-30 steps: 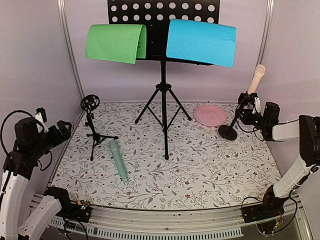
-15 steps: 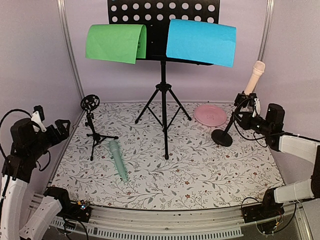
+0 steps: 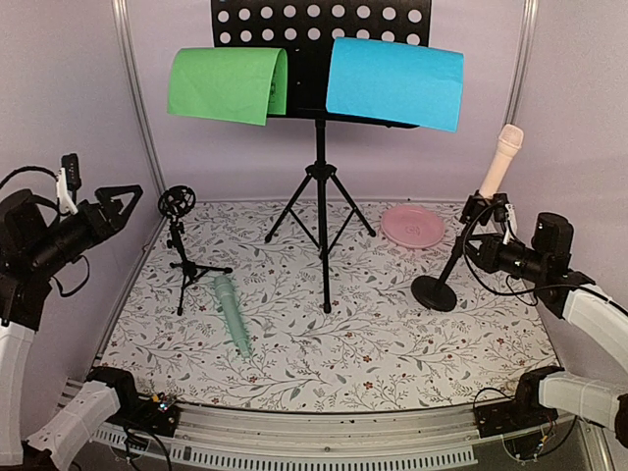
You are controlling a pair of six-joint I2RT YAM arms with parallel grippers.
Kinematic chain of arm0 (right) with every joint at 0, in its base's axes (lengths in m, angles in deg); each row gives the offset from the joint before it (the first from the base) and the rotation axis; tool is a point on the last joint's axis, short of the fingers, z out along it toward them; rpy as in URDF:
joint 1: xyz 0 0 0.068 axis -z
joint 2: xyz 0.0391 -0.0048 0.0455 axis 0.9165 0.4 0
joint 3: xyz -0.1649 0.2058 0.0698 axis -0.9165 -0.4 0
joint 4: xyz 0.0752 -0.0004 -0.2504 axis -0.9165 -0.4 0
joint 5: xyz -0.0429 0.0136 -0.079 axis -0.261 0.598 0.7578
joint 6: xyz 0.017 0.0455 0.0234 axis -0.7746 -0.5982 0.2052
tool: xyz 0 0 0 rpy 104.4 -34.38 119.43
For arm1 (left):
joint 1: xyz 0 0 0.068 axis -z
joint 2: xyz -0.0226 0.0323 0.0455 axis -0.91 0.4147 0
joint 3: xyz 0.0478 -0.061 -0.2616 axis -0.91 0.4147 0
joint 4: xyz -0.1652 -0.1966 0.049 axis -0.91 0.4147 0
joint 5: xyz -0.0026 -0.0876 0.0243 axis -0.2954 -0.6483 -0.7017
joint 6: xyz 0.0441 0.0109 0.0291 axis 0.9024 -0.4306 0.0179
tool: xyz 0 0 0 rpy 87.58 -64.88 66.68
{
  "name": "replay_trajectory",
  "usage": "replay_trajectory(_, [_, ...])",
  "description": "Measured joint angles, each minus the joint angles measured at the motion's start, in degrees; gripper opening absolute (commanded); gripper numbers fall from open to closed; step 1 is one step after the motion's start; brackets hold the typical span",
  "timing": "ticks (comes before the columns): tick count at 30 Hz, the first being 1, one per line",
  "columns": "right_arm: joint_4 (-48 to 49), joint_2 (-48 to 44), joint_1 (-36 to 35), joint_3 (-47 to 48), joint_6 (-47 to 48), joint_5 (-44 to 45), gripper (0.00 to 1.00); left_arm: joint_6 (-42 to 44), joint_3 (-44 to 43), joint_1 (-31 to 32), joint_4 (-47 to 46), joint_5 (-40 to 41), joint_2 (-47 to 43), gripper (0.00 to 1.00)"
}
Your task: Pack up the instrument practice props
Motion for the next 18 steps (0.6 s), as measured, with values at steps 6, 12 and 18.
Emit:
replay_trajectory(6, [-7.1, -2.6, -2.8, 0.1, 0.6, -3.3, 0.09, -0.8, -4.5, 0.1, 0.6, -9.9, 4.5, 0.87])
replay_trajectory(12, [-11.5, -5.8, -4.3, 0.1, 1.5, -7.9, 0.09, -1.7, -4.0, 0.8, -0.1, -16.0, 0.9, 0.85])
replay_trajectory(18, [-13.9, -8.1, -12.3, 0.1, 1.6, -9.0, 0.09, -3.3, -3.9, 1.6, -1.6, -21.0, -0.3, 0.85])
